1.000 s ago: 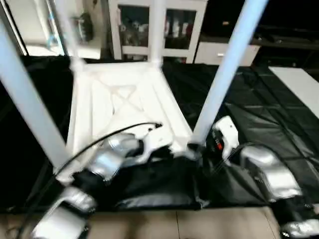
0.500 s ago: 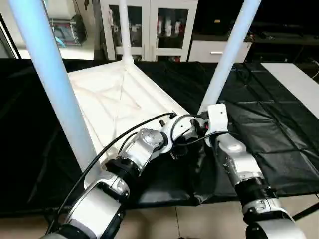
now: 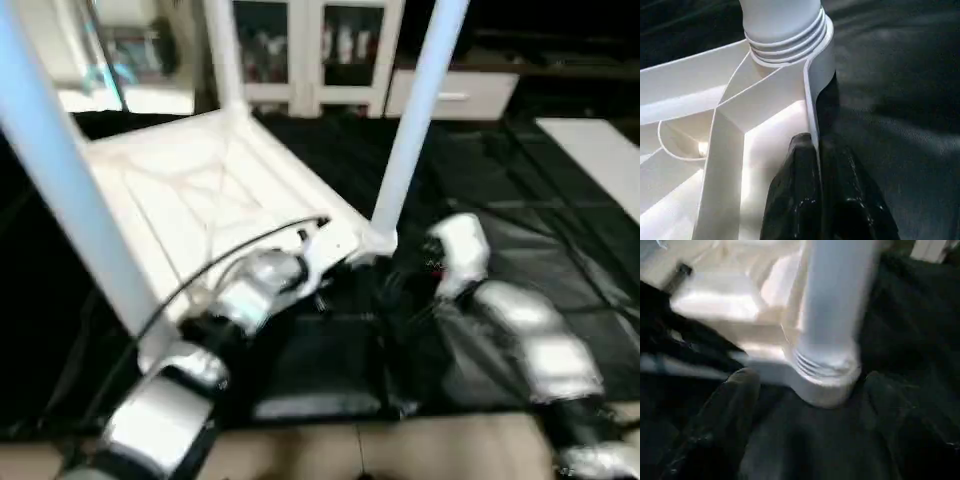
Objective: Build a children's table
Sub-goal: Rotate leg to tighten
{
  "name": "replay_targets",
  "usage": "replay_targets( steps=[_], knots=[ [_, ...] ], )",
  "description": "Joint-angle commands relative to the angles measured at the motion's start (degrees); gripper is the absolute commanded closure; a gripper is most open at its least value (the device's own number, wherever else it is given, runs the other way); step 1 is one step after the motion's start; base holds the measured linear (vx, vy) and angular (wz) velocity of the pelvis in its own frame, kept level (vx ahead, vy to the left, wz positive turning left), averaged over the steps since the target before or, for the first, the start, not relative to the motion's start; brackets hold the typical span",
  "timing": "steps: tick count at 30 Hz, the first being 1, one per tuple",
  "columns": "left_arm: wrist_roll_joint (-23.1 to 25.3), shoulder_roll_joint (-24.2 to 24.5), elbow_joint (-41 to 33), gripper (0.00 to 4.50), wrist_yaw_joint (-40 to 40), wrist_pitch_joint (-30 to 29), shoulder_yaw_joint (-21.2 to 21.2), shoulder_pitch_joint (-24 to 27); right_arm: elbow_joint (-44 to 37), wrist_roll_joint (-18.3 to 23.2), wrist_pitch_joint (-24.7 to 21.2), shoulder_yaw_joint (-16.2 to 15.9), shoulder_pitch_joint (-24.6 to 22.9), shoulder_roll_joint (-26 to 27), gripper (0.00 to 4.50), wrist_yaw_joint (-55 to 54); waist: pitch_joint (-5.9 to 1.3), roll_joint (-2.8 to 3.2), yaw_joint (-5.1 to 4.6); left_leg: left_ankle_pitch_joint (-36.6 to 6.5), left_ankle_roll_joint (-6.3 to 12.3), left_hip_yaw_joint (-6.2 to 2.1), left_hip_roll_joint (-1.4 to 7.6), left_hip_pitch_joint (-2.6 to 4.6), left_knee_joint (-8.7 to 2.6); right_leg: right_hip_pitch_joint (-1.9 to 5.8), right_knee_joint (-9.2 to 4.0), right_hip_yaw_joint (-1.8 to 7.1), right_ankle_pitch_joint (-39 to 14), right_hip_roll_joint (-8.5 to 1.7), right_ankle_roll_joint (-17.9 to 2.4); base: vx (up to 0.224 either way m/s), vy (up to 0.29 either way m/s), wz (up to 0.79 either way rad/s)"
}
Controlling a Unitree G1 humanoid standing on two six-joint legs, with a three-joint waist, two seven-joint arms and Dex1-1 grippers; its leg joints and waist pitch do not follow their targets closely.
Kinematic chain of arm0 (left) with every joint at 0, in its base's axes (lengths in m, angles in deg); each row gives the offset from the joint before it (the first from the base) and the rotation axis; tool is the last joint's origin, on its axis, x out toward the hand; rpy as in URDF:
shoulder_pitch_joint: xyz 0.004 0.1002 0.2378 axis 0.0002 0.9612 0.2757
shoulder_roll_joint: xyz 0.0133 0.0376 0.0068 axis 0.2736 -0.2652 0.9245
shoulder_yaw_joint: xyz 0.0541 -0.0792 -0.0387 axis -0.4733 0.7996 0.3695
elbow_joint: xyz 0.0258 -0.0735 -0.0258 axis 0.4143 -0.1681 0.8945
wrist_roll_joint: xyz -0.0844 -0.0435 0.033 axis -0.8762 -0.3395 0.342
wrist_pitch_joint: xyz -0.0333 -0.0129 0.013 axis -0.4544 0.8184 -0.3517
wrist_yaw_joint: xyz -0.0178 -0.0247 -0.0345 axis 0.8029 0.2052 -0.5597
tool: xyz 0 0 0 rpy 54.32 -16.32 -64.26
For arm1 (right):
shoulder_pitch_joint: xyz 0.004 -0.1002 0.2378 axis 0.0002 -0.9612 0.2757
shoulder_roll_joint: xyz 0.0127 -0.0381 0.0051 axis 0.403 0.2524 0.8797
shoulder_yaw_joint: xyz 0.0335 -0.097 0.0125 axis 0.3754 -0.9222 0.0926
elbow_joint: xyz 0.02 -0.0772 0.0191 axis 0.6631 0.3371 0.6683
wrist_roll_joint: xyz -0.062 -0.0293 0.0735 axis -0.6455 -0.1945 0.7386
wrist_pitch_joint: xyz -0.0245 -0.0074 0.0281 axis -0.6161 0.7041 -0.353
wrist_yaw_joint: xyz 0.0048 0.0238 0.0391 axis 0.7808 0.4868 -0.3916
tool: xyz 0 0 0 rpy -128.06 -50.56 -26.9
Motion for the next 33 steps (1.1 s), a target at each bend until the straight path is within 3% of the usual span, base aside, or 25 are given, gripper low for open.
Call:
replay_targets(
  steps=[1,3,4,6,7,9,11,13,15,17,18,21,25,27,28,31,33],
  knots=[
    [-1.83,0.94,-1.84,4.50,4.57,5.45,-1.46,2.21,-4.27,1.30,-2.13,-0.04,-1.55,-4.13,0.49,6.02,-3.29,-1.12,0.77,-10.93,6.54,0.21,1.54,-0.04,-3.71,3.08,-3.47,1.83,-17.18,-2.51,-10.59,0.000,0.000,0.00],
    [-3.15,2.30,-4.08,4.50,10.06,7.41,-2.40,3.67,-6.06,2.11,-2.83,-0.52,-2.97,-7.42,0.44,9.53,-3.21,-1.04,1.14,-11.69,6.49,0.23,1.76,0.31,-3.68,2.85,-3.52,1.92,-18.22,-2.64,-10.47,0.000,0.000,0.00],
    [-3.50,2.75,-4.98,4.50,11.82,7.47,-2.67,4.18,-6.53,2.34,-3.23,-0.69,-3.35,-8.36,0.21,10.27,-3.20,-1.11,1.24,-11.77,6.31,0.27,1.90,0.30,-3.71,2.86,-3.33,2.03,-18.34,-2.66,-10.71,0.000,0.000,0.00],
    [-3.82,4.29,-7.14,4.50,16.06,7.86,-3.68,5.24,-6.75,1.55,-2.19,-1.61,-4.21,-10.82,0.07,12.65,-3.08,-0.98,1.43,-12.36,5.70,0.32,1.91,0.22,-3.78,2.72,-3.34,2.02,-19.30,-2.60,-10.65,0.000,0.000,0.00],
    [-5.45,5.97,-10.89,4.50,22.05,7.50,-4.96,6.90,-5.45,0.23,-0.49,-2.02,-4.20,-11.77,0.03,13.36,-3.05,-0.83,1.64,-13.09,5.13,0.38,1.97,0.50,-3.80,2.54,-3.44,2.06,-20.35,-2.62,-10.34,0.000,0.000,0.00],
    [-6.15,6.34,-12.06,4.50,23.80,7.35,-5.26,7.42,-5.13,0.26,-0.23,-1.96,-4.14,-11.72,0.03,13.49,-3.02,-0.80,1.68,-13.31,4.12,0.33,2.15,0.50,-4.04,2.55,-3.13,2.11,-19.52,-2.59,-10.88,0.000,0.000,0.00],
    [-7.66,6.85,-14.99,4.50,26.83,5.58,-5.76,8.49,-5.45,1.11,-0.19,-2.11,-4.14,-11.60,0.03,15.12,-2.95,-0.77,1.90,-14.89,3.44,0.67,2.24,1.24,-4.01,2.02,-3.23,2.25,-18.96,-2.35,-11.47,0.000,0.000,0.00],
    [-8.50,7.24,-17.69,4.50,29.15,4.18,-6.54,9.46,-5.96,0.92,0.39,-3.06,-3.89,-11.18,0.03,15.82,-2.96,-0.96,1.89,-15.62,3.53,0.94,2.40,1.18,-3.96,2.08,-2.90,2.39,-18.22,-2.26,-12.00,0.000,0.000,0.00],
    [-8.26,7.37,-18.51,4.50,29.40,4.28,-6.81,9.76,-6.05,0.34,0.86,-4.21,-3.59,-11.11,0.03,16.28,-2.85,-1.34,1.45,-15.06,3.04,0.81,2.25,0.26,-4.25,2.58,-2.82,2.46,-20.38,-2.36,-10.19,0.000,0.000,0.00],
    [-7.81,7.43,-19.02,4.50,29.50,4.41,-6.56,9.94,-6.28,0.83,0.32,-5.60,-3.38,-11.27,0.03,18.47,-2.84,-1.26,1.35,-16.07,2.78,0.92,2.26,0.77,-4.11,2.11,-3.06,2.64,-21.58,-2.31,-9.55,0.000,0.000,0.00],
    [-7.73,7.50,-19.35,4.50,29.57,4.30,-6.46,10.01,-6.50,1.15,0.06,-6.20,-3.36,-11.40,0.03,19.67,-2.91,-1.35,1.30,-16.12,2.89,0.88,2.23,0.62,-4.09,2.28,-3.04,2.73,-21.61,-2.38,-9.46,0.000,0.000,0.00],
    [-7.74,7.82,-20.33,4.50,30.19,3.60,-6.38,10.21,-6.72,0.96,0.42,-7.78,-3.36,-11.71,0.03,22.24,-3.01,-1.27,1.90,-14.50,3.48,1.23,2.39,1.14,-3.81,1.92,-2.83,3.02,-18.66,-2.33,-10.57,0.000,0.000,0.00],
    [-7.64,8.13,-21.12,4.50,30.63,2.81,-6.55,10.37,-4.29,0.62,2.10,-8.47,-2.06,-10.36,0.03,23.56,-3.20,-1.33,1.98,-10.90,4.42,1.24,2.27,0.49,-3.65,2.43,-2.02,2.96,-13.83,-2.26,-11.89,0.000,0.000,0.00],
    [-7.55,8.16,-21.34,4.50,30.49,2.73,-6.62,10.49,-2.03,0.32,3.57,-8.51,-0.48,-9.04,0.20,22.96,-3.14,-1.47,1.75,-11.00,4.62,1.23,2.18,0.35,-3.63,2.45,-2.12,2.88,-14.50,-2.30,-11.99,0.000,0.000,0.00],
    [-7.52,8.16,-21.41,4.50,30.40,2.71,-6.58,10.53,-1.54,0.52,3.87,-8.43,-0.02,-8.71,0.30,22.92,-3.03,-1.66,1.60,-12.37,4.16,1.21,2.18,0.32,-3.64,2.41,-2.43,2.88,-17.34,-2.40,-11.25,0.000,0.000,0.00],
    [-7.36,8.27,-21.88,4.50,30.47,2.20,-6.51,10.81,-1.46,1.71,3.15,-8.52,0.66,-8.79,0.64,24.23,-3.04,-1.73,1.63,-12.81,3.80,1.10,2.21,0.42,-3.68,2.41,-2.55,2.93,-19.53,-2.47,-10.13,0.000,0.000,0.00],
    [-7.32,8.28,-21.95,4.50,30.42,2.19,-6.47,10.88,-1.55,1.92,3.02,-8.58,0.65,-8.90,0.78,24.62,-3.09,-1.70,1.63,-12.19,3.83,1.06,2.25,0.36,-3.66,2.45,-2.43,2.93,-18.80,-2.43,-10.12,0.000,0.000,0.00]
  ],
)
